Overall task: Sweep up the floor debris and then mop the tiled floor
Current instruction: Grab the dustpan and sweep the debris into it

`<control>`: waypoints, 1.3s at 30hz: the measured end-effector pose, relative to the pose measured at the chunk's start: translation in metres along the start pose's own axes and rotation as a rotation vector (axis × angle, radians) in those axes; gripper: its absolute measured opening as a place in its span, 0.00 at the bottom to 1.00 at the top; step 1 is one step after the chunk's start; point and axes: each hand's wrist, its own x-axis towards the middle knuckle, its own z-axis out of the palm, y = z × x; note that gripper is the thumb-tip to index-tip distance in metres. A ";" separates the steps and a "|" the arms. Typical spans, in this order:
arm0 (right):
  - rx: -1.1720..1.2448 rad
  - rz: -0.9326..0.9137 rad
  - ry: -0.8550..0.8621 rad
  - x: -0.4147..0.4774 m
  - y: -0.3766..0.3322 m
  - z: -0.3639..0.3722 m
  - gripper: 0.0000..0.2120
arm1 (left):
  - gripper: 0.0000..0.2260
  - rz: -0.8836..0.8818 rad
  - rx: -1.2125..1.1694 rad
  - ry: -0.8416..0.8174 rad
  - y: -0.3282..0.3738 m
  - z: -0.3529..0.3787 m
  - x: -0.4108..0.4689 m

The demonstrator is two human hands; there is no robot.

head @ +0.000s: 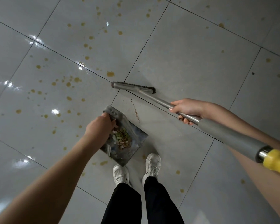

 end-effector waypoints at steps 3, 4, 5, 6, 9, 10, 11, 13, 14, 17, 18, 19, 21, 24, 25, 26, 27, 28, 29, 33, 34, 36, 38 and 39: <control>0.032 0.027 -0.010 -0.004 0.007 0.001 0.13 | 0.17 0.048 0.122 0.015 0.000 -0.002 0.007; 0.055 0.039 -0.014 -0.006 0.009 0.000 0.11 | 0.18 0.050 0.156 0.017 -0.001 -0.003 0.009; 0.079 0.051 -0.018 -0.008 0.010 0.000 0.10 | 0.18 0.051 0.177 0.015 -0.003 -0.003 0.011; 0.105 0.064 -0.022 -0.010 0.011 -0.001 0.08 | 0.18 0.056 0.186 0.010 -0.007 -0.002 0.012; 0.212 0.104 -0.028 -0.019 0.011 -0.001 0.03 | 0.17 0.081 0.203 -0.013 -0.017 0.003 0.015; 0.260 0.111 -0.021 -0.022 0.012 0.001 0.02 | 0.17 0.086 0.211 -0.020 -0.021 0.004 0.015; 0.310 0.111 -0.008 -0.025 0.014 0.003 0.03 | 0.17 0.088 0.220 -0.025 -0.024 0.006 0.015; 0.405 0.107 0.028 -0.030 0.019 0.009 0.03 | 0.18 0.099 0.239 -0.029 -0.027 0.010 0.015; 0.456 0.114 0.031 -0.031 0.022 0.013 0.03 | 0.17 0.105 0.247 -0.023 -0.027 0.012 0.016; 0.607 0.183 -0.013 -0.028 0.030 0.026 0.12 | 0.17 0.112 0.267 -0.002 -0.028 0.013 0.020; 0.629 0.205 -0.022 -0.026 0.031 0.033 0.14 | 0.17 0.110 0.273 0.003 -0.029 0.012 0.021; 0.638 0.222 -0.028 -0.024 0.031 0.042 0.15 | 0.17 0.108 0.279 0.008 -0.030 0.011 0.023; 0.633 0.263 -0.064 -0.019 0.030 0.065 0.17 | 0.18 0.117 0.295 0.009 -0.032 0.013 0.026; 0.650 0.351 -0.271 -0.016 0.025 0.102 0.20 | 0.17 0.146 0.300 0.005 -0.035 0.019 0.027; 0.669 0.370 -0.367 -0.018 0.024 0.109 0.21 | 0.17 0.151 0.297 0.006 -0.036 0.021 0.027; 0.696 0.377 -0.450 -0.021 0.024 0.114 0.22 | 0.17 0.153 0.291 0.005 -0.038 0.023 0.027; 0.724 0.373 -0.510 -0.024 0.025 0.113 0.22 | 0.16 0.149 0.282 0.004 -0.041 0.023 0.027; 0.746 0.364 -0.542 -0.026 0.026 0.110 0.22 | 0.16 0.137 0.270 0.004 -0.045 0.023 0.029; 0.757 0.358 -0.553 -0.029 0.026 0.105 0.22 | 0.16 0.123 0.262 -0.001 -0.050 0.022 0.029; 0.612 0.295 -0.395 -0.045 0.021 0.077 0.11 | 0.16 0.101 0.222 -0.040 -0.060 0.017 0.028; 0.552 0.263 -0.330 -0.049 0.019 0.070 0.07 | 0.16 0.106 0.216 -0.042 -0.061 0.017 0.027; 0.456 0.203 -0.221 -0.054 0.016 0.060 0.07 | 0.17 0.118 0.231 -0.040 -0.061 0.017 0.026; 0.364 0.156 -0.091 -0.054 0.014 0.063 0.10 | 0.18 0.130 0.264 -0.040 -0.062 0.017 0.025; 0.338 0.149 -0.042 -0.052 0.013 0.069 0.09 | 0.18 0.136 0.279 -0.042 -0.063 0.017 0.024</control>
